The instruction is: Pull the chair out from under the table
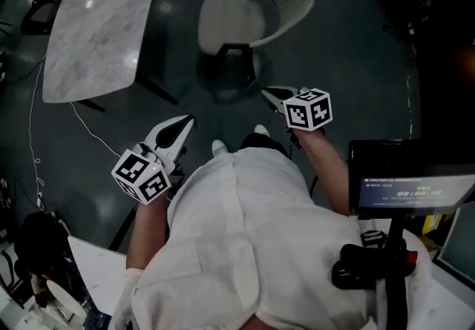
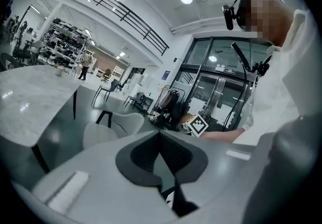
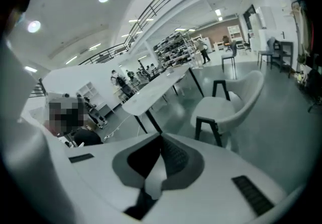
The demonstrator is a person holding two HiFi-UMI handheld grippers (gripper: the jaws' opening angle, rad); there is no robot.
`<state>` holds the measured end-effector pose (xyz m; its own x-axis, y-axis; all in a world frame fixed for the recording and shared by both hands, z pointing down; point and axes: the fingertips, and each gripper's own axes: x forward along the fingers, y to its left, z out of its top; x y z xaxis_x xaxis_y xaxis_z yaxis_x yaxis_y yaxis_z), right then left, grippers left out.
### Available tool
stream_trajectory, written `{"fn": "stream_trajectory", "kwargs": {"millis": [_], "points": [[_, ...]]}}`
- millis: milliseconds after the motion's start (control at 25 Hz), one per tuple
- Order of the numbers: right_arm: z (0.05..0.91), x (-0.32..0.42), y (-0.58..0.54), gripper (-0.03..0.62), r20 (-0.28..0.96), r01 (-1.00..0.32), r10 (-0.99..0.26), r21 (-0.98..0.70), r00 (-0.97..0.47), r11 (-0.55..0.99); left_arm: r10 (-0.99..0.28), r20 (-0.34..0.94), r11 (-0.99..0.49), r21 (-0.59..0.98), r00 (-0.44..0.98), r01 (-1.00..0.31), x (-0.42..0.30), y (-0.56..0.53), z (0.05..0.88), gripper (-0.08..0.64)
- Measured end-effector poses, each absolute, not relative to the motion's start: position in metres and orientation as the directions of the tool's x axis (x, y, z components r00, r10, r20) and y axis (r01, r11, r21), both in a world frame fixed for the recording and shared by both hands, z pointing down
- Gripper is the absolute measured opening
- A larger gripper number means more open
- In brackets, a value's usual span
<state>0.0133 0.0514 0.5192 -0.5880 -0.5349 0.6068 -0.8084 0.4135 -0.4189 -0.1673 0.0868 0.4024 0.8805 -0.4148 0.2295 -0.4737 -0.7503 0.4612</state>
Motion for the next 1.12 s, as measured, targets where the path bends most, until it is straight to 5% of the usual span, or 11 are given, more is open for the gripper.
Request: {"fn": "stream_trajectory", "kwargs": {"millis": [360,1120], "points": [[0.479,0.0,0.107,0.008,0.56,-0.726,-0.485,-0.37,-0.672,0.579,-0.37,0.257,-0.755,0.477,0.893,-0.45,-0.11,0.127,0.404,0.006],[0.469,0.11,0.191,0.006,0.525,-0.625,-0.397,-0.383,-0.753,0.68,-0.378,0.286,-0.741,0.476,0.88,-0.474,0.043,0.205,0.404,0.006]]}}
